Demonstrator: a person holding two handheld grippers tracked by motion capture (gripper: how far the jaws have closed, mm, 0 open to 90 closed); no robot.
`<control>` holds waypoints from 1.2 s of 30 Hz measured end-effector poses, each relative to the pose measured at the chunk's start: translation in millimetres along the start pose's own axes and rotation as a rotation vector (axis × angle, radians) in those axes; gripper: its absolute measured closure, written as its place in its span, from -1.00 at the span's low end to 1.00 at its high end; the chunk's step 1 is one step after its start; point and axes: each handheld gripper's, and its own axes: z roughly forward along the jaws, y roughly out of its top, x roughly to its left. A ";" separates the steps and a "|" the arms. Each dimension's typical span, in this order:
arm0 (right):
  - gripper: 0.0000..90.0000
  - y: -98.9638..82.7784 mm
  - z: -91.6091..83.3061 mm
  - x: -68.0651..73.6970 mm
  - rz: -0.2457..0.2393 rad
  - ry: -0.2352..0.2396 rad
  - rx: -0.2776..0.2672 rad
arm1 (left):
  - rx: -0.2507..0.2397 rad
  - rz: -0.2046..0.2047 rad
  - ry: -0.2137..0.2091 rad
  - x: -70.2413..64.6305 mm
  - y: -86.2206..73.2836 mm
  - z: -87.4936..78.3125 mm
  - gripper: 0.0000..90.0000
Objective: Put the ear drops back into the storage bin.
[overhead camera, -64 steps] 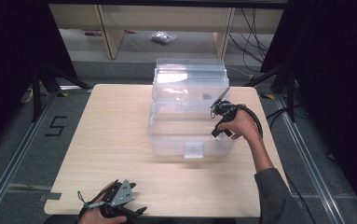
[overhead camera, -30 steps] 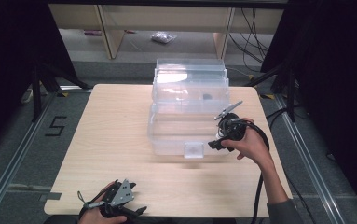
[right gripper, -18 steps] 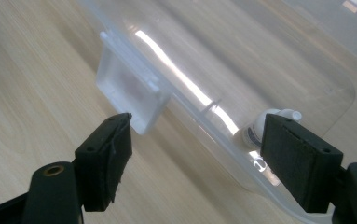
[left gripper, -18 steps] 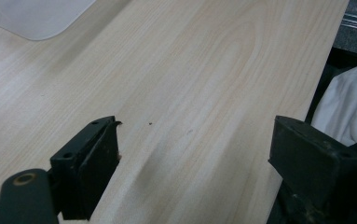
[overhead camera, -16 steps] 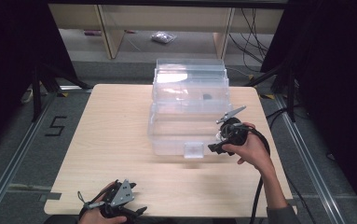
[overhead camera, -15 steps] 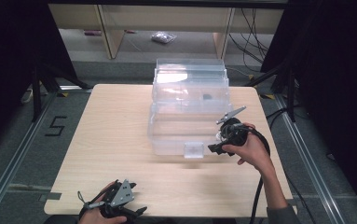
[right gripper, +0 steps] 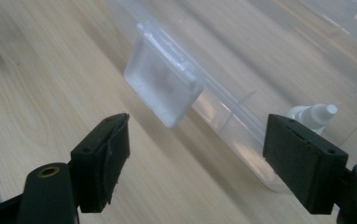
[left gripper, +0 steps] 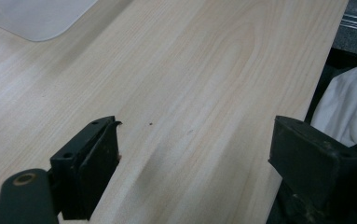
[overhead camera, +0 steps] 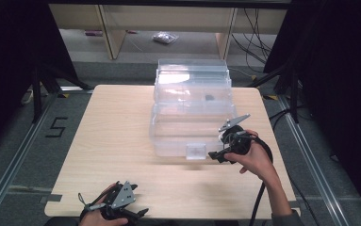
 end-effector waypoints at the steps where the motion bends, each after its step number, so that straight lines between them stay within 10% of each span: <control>1: -0.48 -1.7 -0.1 -0.1 -0.009 0.004 0.001 | -0.001 0.004 0.000 0.2 0.2 -0.2 -0.66; 10: -0.50 -8.8 6.3 10.0 0.031 -0.009 0.018 | 0.001 0.004 -0.002 0.2 0.0 0.1 -0.66; 11: -0.50 -9.6 7.4 6.2 -0.050 0.004 -0.005 | 0.002 -0.002 -0.005 -0.1 -0.2 0.4 -0.66; 36: -0.52 -39.8 24.8 29.8 -0.086 0.010 0.001 | 0.001 0.017 0.002 0.5 0.2 -0.2 -0.66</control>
